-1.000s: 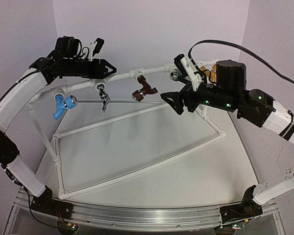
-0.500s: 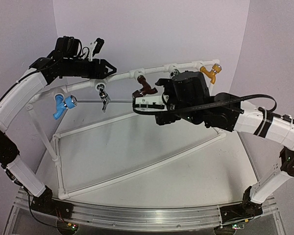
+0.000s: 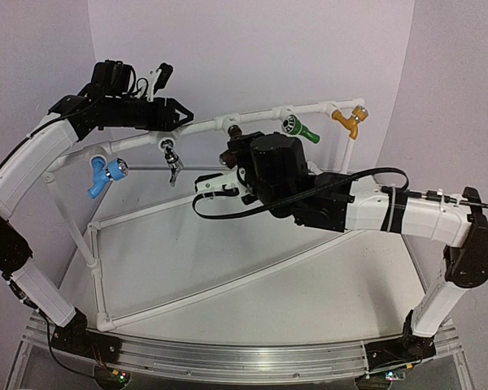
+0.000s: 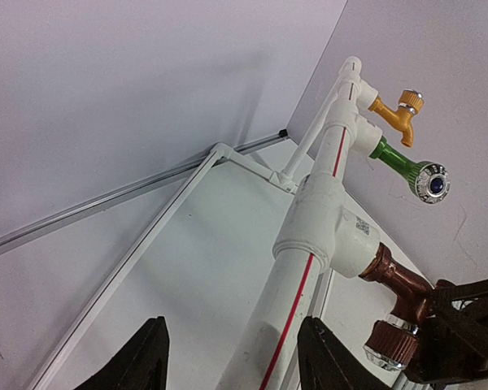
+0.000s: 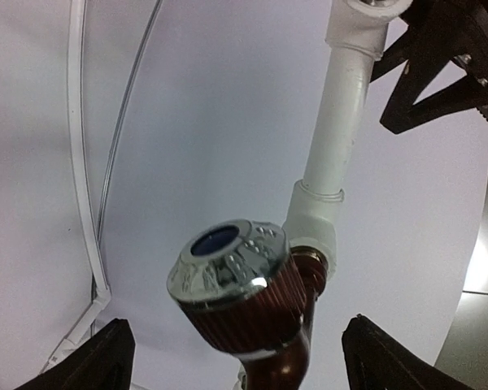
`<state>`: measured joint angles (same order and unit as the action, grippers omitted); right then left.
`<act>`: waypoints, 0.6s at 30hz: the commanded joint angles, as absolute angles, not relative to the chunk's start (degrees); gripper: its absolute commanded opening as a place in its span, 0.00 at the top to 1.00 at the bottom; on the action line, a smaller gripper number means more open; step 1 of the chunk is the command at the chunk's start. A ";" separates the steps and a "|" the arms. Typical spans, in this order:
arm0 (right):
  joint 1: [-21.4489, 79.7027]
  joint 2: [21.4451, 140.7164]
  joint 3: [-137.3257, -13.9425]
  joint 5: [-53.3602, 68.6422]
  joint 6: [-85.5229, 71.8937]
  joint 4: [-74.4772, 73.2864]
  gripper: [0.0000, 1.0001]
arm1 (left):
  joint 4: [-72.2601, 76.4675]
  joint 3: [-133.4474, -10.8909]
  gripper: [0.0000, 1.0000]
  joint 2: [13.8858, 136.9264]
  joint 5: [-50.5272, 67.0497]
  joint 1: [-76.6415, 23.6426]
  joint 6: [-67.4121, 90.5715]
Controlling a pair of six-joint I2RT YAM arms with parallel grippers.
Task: Install the water faucets
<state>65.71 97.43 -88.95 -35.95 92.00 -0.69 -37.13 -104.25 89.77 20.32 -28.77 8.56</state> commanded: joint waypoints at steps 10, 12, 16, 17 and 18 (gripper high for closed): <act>65.87 104.63 -92.07 -44.20 97.13 22.25 0.38 | -53.30 -101.14 0.44 91.77 22.42 -30.06 10.20; 65.85 105.57 -92.04 -45.11 95.75 23.79 0.44 | -53.29 -101.20 0.44 91.76 22.42 -30.06 10.20; 65.83 106.90 -92.88 -46.70 89.70 25.31 0.52 | -53.43 -101.40 0.44 91.79 22.53 -30.06 10.28; 65.83 106.96 -92.84 -46.79 88.08 25.68 0.54 | -53.47 -101.39 0.44 91.77 22.55 -30.06 10.28; 65.83 107.00 -92.87 -46.83 86.87 25.89 0.56 | -53.51 -101.41 0.44 91.87 22.52 -30.06 10.28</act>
